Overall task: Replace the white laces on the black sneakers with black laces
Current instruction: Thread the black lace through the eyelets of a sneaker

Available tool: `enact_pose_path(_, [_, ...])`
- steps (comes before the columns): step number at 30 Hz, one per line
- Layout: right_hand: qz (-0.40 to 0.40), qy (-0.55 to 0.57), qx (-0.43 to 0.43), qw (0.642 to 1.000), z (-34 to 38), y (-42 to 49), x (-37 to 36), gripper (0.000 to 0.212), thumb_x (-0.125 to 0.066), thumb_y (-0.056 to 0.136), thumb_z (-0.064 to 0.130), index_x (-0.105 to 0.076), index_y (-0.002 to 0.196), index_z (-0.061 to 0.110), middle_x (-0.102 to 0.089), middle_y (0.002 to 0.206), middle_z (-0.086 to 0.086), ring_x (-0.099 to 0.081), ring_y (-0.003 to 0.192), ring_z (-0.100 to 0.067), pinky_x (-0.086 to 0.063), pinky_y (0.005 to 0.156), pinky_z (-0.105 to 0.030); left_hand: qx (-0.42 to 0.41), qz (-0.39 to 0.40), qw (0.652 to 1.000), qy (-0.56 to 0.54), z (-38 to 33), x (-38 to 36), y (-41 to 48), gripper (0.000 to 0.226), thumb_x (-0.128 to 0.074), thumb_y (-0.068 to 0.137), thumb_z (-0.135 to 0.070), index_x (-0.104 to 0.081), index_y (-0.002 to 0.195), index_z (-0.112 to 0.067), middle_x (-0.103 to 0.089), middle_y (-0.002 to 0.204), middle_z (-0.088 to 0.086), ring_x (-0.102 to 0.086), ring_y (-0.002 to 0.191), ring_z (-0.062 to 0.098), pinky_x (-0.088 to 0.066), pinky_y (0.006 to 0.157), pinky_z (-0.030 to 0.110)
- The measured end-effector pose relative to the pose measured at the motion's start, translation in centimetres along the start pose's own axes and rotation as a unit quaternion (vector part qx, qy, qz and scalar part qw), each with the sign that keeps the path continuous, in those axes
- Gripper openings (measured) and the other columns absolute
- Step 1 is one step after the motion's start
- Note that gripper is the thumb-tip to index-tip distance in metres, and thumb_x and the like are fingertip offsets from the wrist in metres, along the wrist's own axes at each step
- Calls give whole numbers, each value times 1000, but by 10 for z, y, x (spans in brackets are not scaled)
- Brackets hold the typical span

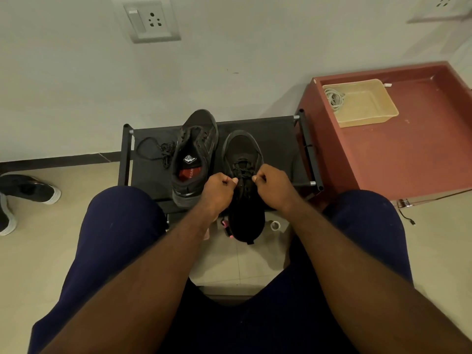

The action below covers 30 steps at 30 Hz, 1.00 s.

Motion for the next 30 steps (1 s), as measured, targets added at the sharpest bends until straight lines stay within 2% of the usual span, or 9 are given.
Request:
enact_pose_path(4, [-4,21,-45,999,-7,-2,0,17,-62,95,18,-57,79,19,-60,77,2,-59,76,-17,-45,59,-24,23,21,999,-10,-1,-2,-1,35,-57,98,-25,-52,66,-14,-49,58,-1,-43,51,10,-34,51,24])
enact_pose_path(7, [-5,5,-30,1000,-2,-1,0,19,-63,97,28,-58,81,19,-59,75,6,-56,72,-10,-40,60,-27,25,29,998,-41,-3,1,-5,32,-56,98,-19,-57,67,-11,-51,59,1,-45,53,11,-37,53,23])
enact_pose_path(12, [6,9,-24,1000,-2,0,-1,17,-58,99,19,-60,82,21,-59,75,7,-59,78,-16,-49,71,-33,30,53,995,-74,-1,7,-8,19,-53,98,-8,-69,93,0,-56,65,4,-49,55,10,-43,52,21])
enact_pose_path(15, [28,23,-17,999,-3,1,1,16,-55,99,14,-65,88,19,-64,80,3,-62,82,-17,-53,79,-37,30,57,994,-86,-1,9,-9,19,-51,97,-5,-69,97,0,-55,62,0,-47,51,5,-39,47,14])
enact_pose_path(19, [54,16,-5,998,-3,1,2,19,-53,99,11,-70,96,18,-67,89,2,-63,87,-15,-52,79,-32,32,56,995,-82,-3,5,-13,17,-47,100,-9,-64,99,-8,-56,64,1,-49,52,7,-42,48,19])
enact_pose_path(22, [49,23,-13,998,-4,-2,2,19,-52,100,11,-70,99,15,-61,75,6,-57,69,-9,-46,65,-26,26,36,997,-70,-3,1,-12,15,-47,100,-11,-58,90,-15,-59,71,2,-54,59,11,-46,53,25])
enact_pose_path(24, [45,49,-40,997,-7,-5,-1,19,-50,100,11,-68,99,15,-65,76,-2,-61,63,-12,-54,58,-32,14,14,998,-52,-3,2,-9,13,-55,96,-14,-59,85,-18,-62,73,3,-58,66,15,-51,60,32])
enact_pose_path(27, [20,36,-36,998,-6,-4,-2,14,-55,95,10,-67,91,15,-69,85,-6,-68,77,-19,-61,72,-42,1,2,1000,-13,-5,5,-8,16,-64,94,-24,-61,81,-14,-61,70,2,-57,64,14,-48,61,29])
enact_pose_path(30, [3,4,-22,1000,-3,-3,-2,12,-64,92,19,-65,80,16,-67,76,-1,-65,76,-17,-59,74,-40,14,6,998,65,-7,5,-10,34,-60,96,-29,-57,68,-10,-56,62,2,-53,59,14,-39,58,25])
Point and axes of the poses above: each hand's wrist, its own y-axis towards the middle knuckle, its own x-axis out of the back of the hand, z = x × y, the point moved 6 cm from there along y, towards the middle knuckle
